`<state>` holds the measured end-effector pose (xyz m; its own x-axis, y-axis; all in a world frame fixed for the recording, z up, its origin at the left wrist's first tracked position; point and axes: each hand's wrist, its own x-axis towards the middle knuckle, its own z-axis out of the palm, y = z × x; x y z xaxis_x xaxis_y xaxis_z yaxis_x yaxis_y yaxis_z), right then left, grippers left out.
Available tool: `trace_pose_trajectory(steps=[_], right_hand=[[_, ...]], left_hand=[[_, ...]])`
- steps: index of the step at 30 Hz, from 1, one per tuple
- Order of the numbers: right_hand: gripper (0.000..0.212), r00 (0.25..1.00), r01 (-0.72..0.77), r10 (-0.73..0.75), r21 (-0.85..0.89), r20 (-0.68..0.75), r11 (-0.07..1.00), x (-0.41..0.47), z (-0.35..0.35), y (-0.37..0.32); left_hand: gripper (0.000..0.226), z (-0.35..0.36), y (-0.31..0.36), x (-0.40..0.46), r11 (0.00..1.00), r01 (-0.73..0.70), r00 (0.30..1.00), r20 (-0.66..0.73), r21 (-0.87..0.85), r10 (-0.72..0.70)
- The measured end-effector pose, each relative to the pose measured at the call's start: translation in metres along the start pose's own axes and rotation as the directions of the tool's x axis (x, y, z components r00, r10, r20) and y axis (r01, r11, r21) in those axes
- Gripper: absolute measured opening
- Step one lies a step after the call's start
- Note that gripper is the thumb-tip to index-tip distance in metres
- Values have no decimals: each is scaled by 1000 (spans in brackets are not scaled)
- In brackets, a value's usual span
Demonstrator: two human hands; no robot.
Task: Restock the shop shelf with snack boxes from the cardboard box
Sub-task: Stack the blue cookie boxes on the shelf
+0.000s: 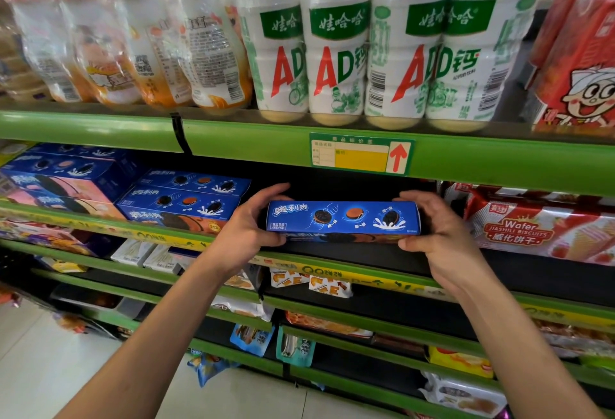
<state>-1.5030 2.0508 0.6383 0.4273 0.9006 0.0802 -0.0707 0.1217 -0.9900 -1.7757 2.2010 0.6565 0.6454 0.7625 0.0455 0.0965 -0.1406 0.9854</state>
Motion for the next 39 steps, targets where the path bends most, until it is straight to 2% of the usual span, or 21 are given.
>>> trace_pose_trajectory(steps=[6,11,14,17,20,23,27,31,35,39], right_hand=[[88,1000,-21,21,8,-11,1000,0,0,0],[71,997,-44,49,76,-64,996,0,5,-4],[62,995,-66,71,77,-72,995,-1,6,-8],[64,995,-68,72,67,-68,995,-3,8,-10],[63,998,-48,49,23,-30,999,-5,8,-11],[54,998,-47,46,-6,-49,999,-5,8,-13],[52,983,-44,36,-40,-181,998,-4,9,-16],[51,960,-43,9,-113,-281,993,8,19,-20],[45,963,-30,-40,-254,-266,967,34,59,-20],[40,981,-23,-41,-323,-190,946,68,124,-11]], left_hand=[[81,1,1,-1,999,12,1000,-7,-42,-12],[74,3,1,1,981,45,993,-96,-191,-64],[63,2,-2,1,981,55,992,-101,-186,-74],[60,1,-3,1,983,65,991,-106,-170,-84],[57,4,2,1,990,66,988,-131,-121,-82],[53,12,13,3,989,66,989,-142,134,-46],[54,14,26,-4,852,-12,989,-120,524,88],[47,-20,29,-18,621,-43,947,-166,783,275],[53,-65,25,-24,402,51,940,-180,914,289],[65,-94,11,-26,314,83,953,-168,946,253]])
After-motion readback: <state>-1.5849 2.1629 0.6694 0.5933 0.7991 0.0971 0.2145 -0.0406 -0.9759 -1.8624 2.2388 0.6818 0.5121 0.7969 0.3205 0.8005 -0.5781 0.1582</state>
